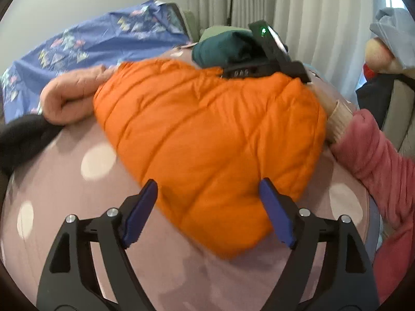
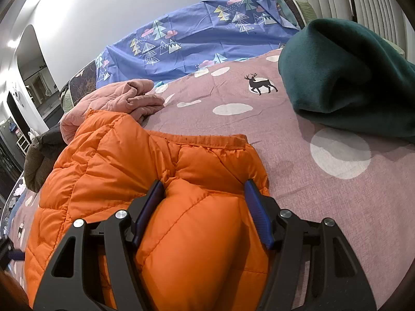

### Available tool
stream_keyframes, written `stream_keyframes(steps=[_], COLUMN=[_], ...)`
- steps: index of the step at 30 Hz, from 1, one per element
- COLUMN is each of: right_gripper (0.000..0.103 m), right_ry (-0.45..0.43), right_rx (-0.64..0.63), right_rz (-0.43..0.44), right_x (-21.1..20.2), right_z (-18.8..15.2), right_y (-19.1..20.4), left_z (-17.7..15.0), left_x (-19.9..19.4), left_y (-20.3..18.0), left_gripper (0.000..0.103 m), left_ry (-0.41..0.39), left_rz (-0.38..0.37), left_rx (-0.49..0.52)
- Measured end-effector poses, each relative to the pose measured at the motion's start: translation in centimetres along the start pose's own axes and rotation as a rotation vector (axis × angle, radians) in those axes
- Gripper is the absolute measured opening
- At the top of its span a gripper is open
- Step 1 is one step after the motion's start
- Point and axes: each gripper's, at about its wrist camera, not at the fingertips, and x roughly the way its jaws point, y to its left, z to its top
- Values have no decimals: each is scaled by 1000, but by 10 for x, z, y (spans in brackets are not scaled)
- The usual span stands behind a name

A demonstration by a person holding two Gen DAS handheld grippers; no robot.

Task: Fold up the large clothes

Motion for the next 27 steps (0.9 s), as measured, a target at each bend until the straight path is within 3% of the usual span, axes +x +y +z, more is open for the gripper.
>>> stream_keyframes(steps=[2, 4, 8, 9, 14, 18, 23, 26, 27], right_gripper=[65, 65, 65, 65, 65, 65, 65, 65, 65], right_ry=[0, -1, -2, -2, -2, 0, -4, -4, -4], right_rx=[0, 0, -1, 0, -1, -7, -26, -20, -22], right_rz=[0, 0, 1, 1, 1, -10, -29, -26, -28], right_x=[0, 0, 0, 0, 1, 1, 2, 2, 2], right_z=[0, 0, 0, 0, 0, 0, 0, 0, 0], right_y=[-1, -1, -1, -2, -1, -2, 1, 0, 1], left_z=[-7, -16, -26, -25, -16, -30, -47, -55, -57], left_x=[-9, -16, -3, 6, 21, 17, 6, 2, -5], left_y=[-3, -15, -43, -46, -37, -23, -10, -12, -9], left_gripper=[83, 85, 85, 85, 87, 87, 87, 87, 85], left_ry=[-3, -4, 21, 22, 31, 94, 150, 174, 172], left_rz=[-8, 14, 164, 231, 329, 406, 424, 490, 453], left_rx=[-28, 7, 154, 155, 87, 70, 25, 56, 45])
